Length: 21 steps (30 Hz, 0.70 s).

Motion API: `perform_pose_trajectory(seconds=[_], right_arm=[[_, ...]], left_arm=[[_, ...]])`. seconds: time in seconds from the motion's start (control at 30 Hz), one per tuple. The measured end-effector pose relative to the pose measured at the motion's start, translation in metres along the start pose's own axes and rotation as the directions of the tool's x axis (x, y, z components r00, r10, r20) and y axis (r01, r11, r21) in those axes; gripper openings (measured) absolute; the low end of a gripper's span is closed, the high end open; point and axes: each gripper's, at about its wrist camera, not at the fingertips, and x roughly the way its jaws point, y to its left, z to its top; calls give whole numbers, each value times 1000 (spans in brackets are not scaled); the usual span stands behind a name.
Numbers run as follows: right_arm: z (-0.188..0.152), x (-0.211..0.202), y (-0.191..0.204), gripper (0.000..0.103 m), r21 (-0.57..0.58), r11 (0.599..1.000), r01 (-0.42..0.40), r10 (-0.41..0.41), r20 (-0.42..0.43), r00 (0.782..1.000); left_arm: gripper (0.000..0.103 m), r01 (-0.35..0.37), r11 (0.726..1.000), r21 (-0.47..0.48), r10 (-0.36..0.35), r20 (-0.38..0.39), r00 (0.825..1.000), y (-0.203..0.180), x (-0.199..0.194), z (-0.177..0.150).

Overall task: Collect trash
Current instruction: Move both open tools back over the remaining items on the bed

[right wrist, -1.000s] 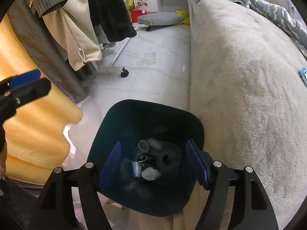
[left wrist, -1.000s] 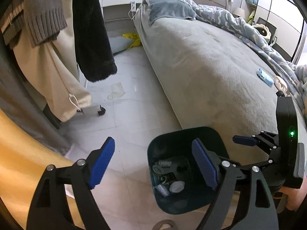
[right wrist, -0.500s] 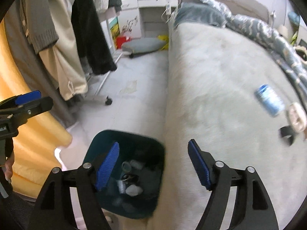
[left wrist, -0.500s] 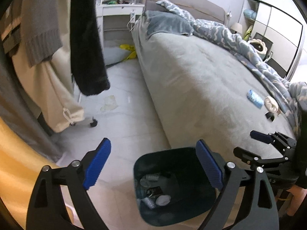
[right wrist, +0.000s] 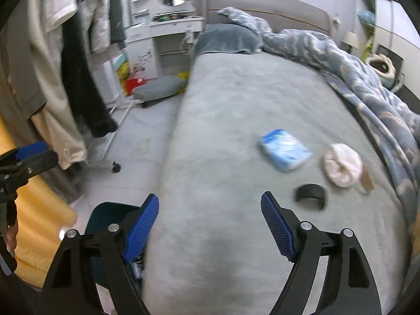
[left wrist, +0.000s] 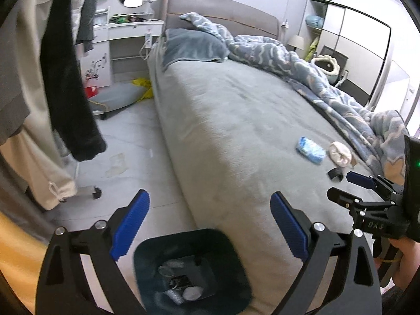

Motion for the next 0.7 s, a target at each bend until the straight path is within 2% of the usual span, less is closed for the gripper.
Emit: perform_pose_trajectory(seconds=[0.1,0.23,0.4,0.53,0.7], right_arm=[[4,-3,-24,82,39,999,10,-10,6,1000],[10,-9,-50,82,69,998,15,-16,16,1000],[20,-15,-75,82,84,996,32,-35,28,999],[30,-10,-103,82,75,994,77,-79,30,996],[39,-1,-143,82,118,990,76,-79,25,997]], left_arm=[[95,57,998,2,-57,-2,998,-17,5,5],[95,84,996,23,-84,16,996,-42,6,10],[95,92,994,59,-94,30,995,-66,17,18],[95,101,992,74,-102,5,995,-80,33,17],[95,124,989,82,-123,-11,992,-97,45,20]])
